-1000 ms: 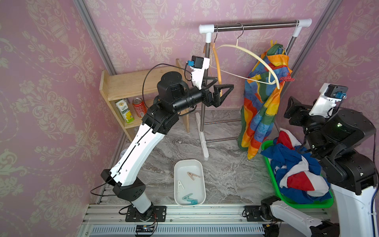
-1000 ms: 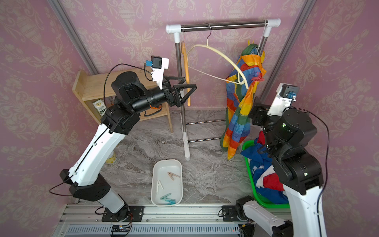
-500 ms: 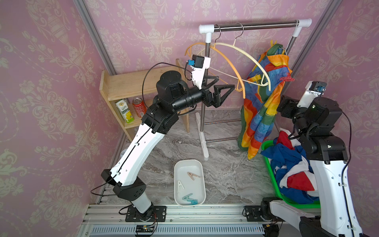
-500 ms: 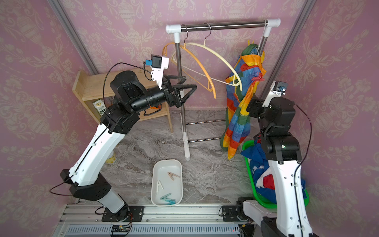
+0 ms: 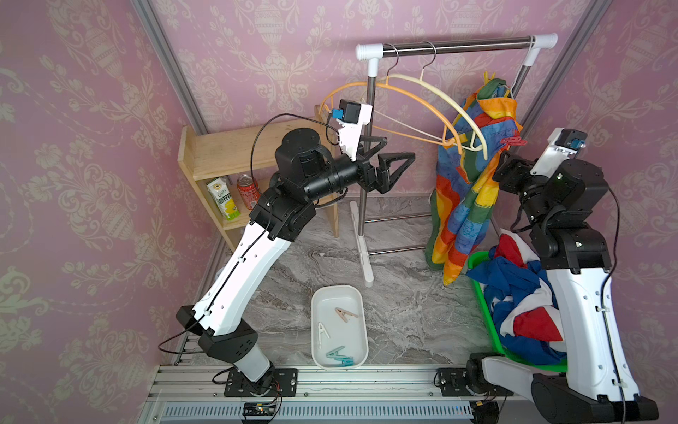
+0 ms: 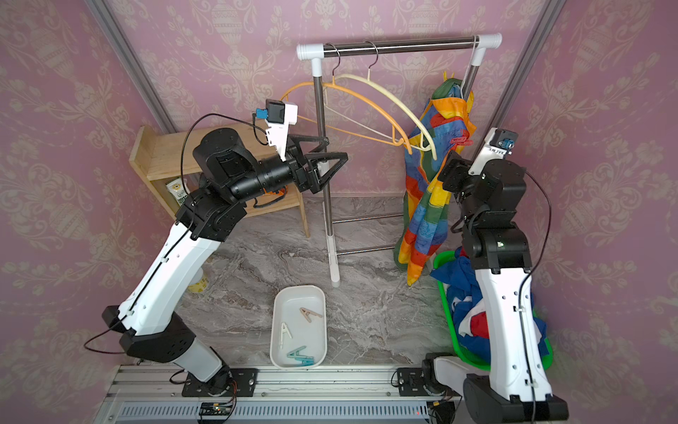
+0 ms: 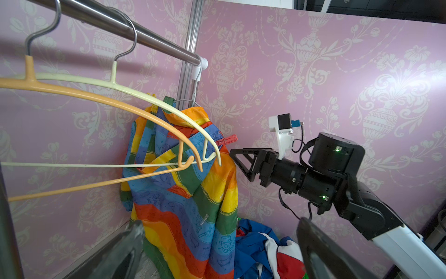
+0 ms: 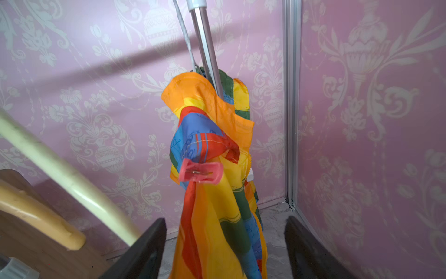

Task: Remove the clothespins securing jackets to the hanger
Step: Pick up the hanger from the clothesline.

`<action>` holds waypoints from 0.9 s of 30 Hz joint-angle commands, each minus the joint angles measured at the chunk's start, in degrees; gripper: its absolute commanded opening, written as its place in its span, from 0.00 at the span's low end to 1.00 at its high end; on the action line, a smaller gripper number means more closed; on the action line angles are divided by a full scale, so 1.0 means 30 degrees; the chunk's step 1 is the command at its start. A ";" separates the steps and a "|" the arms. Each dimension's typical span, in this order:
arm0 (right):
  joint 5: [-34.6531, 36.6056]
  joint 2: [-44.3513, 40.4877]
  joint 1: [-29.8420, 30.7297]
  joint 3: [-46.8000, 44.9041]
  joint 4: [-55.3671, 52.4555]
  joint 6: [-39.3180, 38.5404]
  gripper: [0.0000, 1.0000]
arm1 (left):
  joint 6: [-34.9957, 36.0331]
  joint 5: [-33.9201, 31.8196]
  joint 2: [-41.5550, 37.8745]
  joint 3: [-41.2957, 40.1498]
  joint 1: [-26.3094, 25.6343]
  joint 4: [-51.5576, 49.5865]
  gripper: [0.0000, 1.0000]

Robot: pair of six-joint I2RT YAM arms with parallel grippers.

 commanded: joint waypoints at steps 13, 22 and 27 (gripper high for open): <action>0.1556 0.2076 -0.0176 0.1010 0.1010 0.0166 0.33 | -0.0212 0.0975 -0.0941 -0.0807 0.1274 0.0926 0.99; 0.0154 0.1875 -0.0152 0.1921 0.0442 -0.0558 0.00 | -0.0454 0.1194 -0.1197 -0.1256 0.1644 0.1331 0.99; -0.0021 0.0810 -0.0115 0.2593 0.0306 -0.1117 0.00 | -0.0899 0.1563 -0.1078 -0.1305 0.1688 0.1736 0.99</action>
